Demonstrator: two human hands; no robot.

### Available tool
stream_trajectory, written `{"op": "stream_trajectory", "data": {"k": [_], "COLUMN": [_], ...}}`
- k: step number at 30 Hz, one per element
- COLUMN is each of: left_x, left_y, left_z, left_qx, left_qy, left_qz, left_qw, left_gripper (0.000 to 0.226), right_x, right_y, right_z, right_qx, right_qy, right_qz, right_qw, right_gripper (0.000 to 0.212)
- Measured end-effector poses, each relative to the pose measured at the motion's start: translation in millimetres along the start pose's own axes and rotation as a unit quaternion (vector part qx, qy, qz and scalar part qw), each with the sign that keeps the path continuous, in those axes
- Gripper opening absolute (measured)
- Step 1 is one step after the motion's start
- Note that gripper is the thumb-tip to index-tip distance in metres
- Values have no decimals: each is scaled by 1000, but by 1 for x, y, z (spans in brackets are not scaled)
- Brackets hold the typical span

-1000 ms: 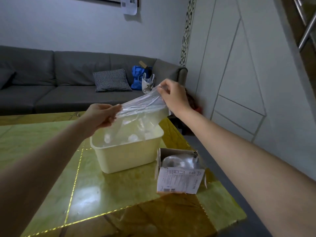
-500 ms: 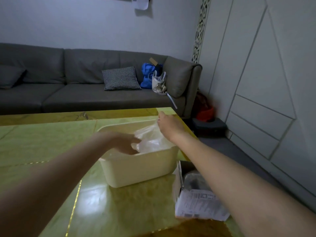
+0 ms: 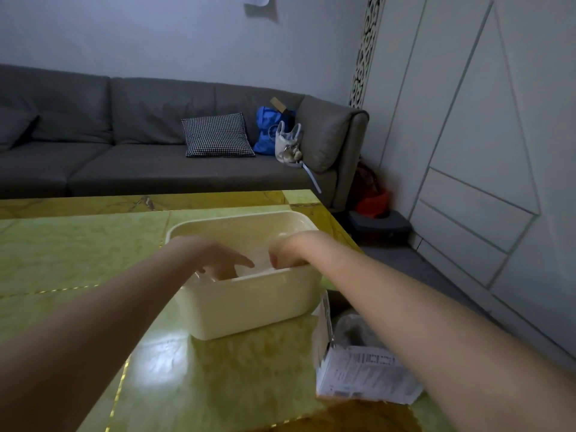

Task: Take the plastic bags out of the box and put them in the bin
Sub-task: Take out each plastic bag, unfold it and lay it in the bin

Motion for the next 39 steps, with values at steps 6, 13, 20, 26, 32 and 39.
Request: {"op": "stream_trajectory", "data": {"k": [6, 13, 20, 26, 32, 39], "left_x": [12, 46, 9, -37, -48, -44], "left_y": [27, 66, 99, 95, 92, 103], "left_z": [10, 45, 124, 153, 160, 159], "left_qx": [-39, -162, -272, -203, -197, -223], "left_qy": [-67, 85, 68, -135, -149, -99], "left_qz": [45, 309, 256, 193, 267, 331], "left_qw": [996, 933, 925, 950, 931, 912], "left_gripper": [49, 23, 23, 30, 27, 9], "right_x": [-2, 35, -7, -60, -67, -65], "right_y": [-7, 61, 143, 159, 157, 158], "right_z": [5, 28, 66, 65, 58, 70], "right_qx": [-13, 56, 28, -53, -57, -46], "right_qy": [-56, -204, -193, -93, -62, -185], "right_qz": [-14, 167, 91, 101, 209, 155], "right_qw": [998, 963, 977, 989, 974, 969], "right_gripper": [42, 27, 16, 28, 3, 29]}}
Point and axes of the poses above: each hand's wrist, its own y-axis away from the middle knuckle, its own x-axis out of the back of the hand, z = x × y, the point moved 3 cm from there along -y, towards the middle knuckle, and after that the axes turned 3 degrees about -y, right-handed, at the moved point
